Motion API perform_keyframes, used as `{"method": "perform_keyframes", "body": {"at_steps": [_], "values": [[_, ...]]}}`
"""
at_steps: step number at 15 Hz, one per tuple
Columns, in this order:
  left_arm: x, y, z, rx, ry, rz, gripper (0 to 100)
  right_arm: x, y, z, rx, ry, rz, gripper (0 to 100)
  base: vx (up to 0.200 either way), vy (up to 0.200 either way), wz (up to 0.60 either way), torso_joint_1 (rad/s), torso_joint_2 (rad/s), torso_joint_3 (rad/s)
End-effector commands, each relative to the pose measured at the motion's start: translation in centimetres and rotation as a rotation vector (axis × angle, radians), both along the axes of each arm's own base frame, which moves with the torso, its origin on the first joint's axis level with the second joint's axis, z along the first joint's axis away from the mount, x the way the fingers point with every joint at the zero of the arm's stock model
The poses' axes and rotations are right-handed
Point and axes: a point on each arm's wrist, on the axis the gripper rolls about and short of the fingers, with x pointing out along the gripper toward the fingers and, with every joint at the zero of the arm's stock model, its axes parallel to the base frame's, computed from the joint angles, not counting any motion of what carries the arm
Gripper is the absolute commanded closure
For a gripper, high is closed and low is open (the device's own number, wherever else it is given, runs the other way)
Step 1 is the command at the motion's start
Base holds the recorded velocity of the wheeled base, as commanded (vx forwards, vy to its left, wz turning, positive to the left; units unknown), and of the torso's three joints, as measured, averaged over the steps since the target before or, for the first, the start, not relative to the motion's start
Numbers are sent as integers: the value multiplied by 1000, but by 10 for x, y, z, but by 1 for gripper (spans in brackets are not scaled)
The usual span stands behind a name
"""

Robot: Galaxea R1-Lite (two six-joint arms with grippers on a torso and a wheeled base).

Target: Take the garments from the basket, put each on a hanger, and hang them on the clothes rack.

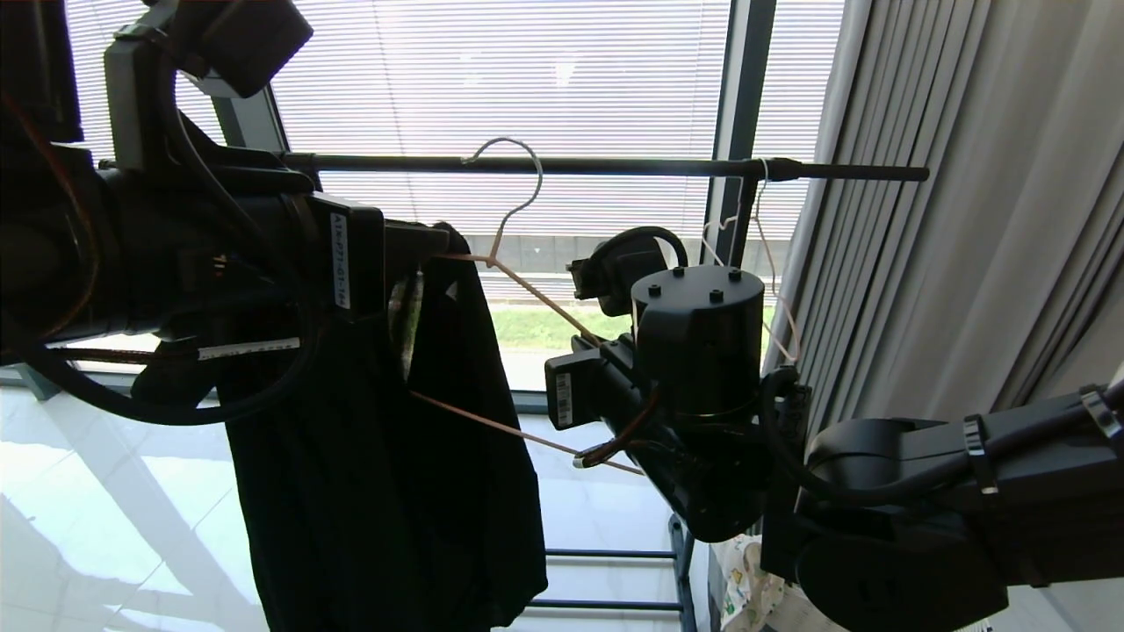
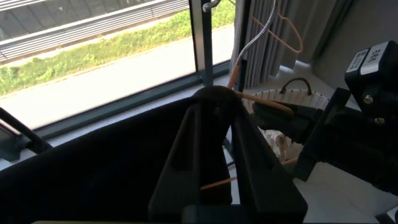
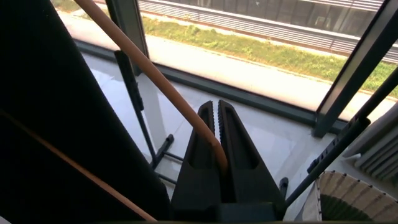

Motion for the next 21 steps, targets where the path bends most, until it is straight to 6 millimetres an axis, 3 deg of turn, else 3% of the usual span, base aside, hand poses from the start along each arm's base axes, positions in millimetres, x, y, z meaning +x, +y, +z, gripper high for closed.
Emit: {"method": "perform_keyframes", "body": {"at_steps": [1,5,9,13,15,19,21], "values": [[-6,-3,3,-7,-10,-27,0,0,0,1,1,-1,0,100,0,0,0,0,0,0],[-12,-3,6,-13,-23,-40,0,0,-1,3,28,-17,-5,100,0,0,0,0,0,0],[-7,27,13,11,-74,78,0,3,-5,4,34,-78,-14,100,0,0,0,0,0,0],[-16,67,19,-13,-115,71,0,1,-44,1,-36,-154,57,100,0,0,0,0,0,0],[-26,83,12,31,-135,26,0,-2,-72,4,-72,-192,106,100,0,0,0,0,0,0],[-37,85,-8,72,-119,-75,0,-10,-89,7,-85,-214,135,100,0,0,0,0,0,0],[-41,81,-23,121,-124,-224,0,-16,-95,2,-100,-256,150,100,0,0,0,0,0,0]]}}
